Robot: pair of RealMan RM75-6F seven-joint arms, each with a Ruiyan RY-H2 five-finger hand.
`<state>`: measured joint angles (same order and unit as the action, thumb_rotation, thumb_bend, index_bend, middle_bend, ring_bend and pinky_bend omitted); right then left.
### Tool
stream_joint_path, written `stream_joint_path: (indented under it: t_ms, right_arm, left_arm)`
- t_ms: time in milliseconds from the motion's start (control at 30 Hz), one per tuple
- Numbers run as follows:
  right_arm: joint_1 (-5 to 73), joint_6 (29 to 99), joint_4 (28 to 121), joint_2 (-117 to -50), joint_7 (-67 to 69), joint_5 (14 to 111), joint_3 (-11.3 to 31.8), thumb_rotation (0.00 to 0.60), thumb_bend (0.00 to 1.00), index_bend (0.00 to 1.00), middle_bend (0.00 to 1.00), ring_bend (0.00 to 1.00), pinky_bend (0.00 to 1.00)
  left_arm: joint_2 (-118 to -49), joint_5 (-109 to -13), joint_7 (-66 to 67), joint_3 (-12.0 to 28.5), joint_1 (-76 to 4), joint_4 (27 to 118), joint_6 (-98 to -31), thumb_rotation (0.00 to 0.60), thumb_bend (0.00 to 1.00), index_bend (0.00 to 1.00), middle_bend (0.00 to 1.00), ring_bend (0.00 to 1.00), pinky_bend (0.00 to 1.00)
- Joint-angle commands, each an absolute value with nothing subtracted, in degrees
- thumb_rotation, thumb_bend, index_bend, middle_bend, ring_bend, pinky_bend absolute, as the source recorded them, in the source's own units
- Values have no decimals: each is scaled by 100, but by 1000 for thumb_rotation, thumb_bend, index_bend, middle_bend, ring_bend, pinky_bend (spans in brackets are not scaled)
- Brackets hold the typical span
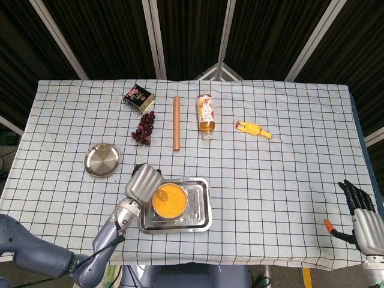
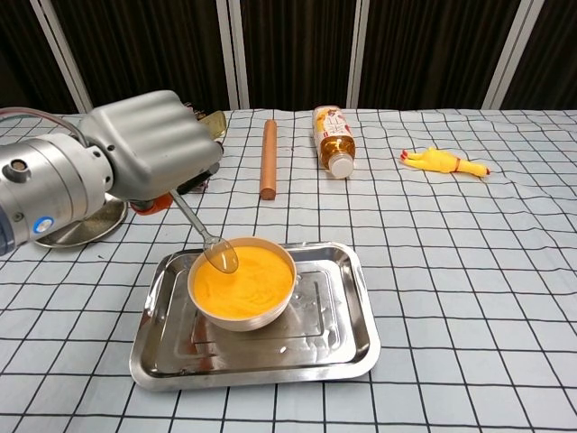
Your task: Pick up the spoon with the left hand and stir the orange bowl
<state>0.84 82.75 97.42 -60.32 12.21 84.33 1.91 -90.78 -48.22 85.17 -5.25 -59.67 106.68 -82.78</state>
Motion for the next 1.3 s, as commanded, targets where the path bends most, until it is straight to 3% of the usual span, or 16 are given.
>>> stream_joint_path:
  t_ms: [33,633,1300]
  right_arm:
    - [86,8272,9744,-6032,1223,8433,190,600,340,0,0,0,0]
    - [83,8275,9749,-5995,1336,8442,195,600,339,0,0,0,0]
    - [77,8284,9752,-6000,1303,8446,189,600,339,0,0,0,0]
  left_arm:
    - [-8976,-5159,8855,-700,-6121,10430,-8120,600,620,804,1000,1000,1000]
    - [-8899,-6769,9754,-991,-6863,9574,-6759,600,619,806,1000,1000,1000]
    - [-8721,-7257,9739,-935,-6782,9253,-6199,600,595,806,1000,1000,1000]
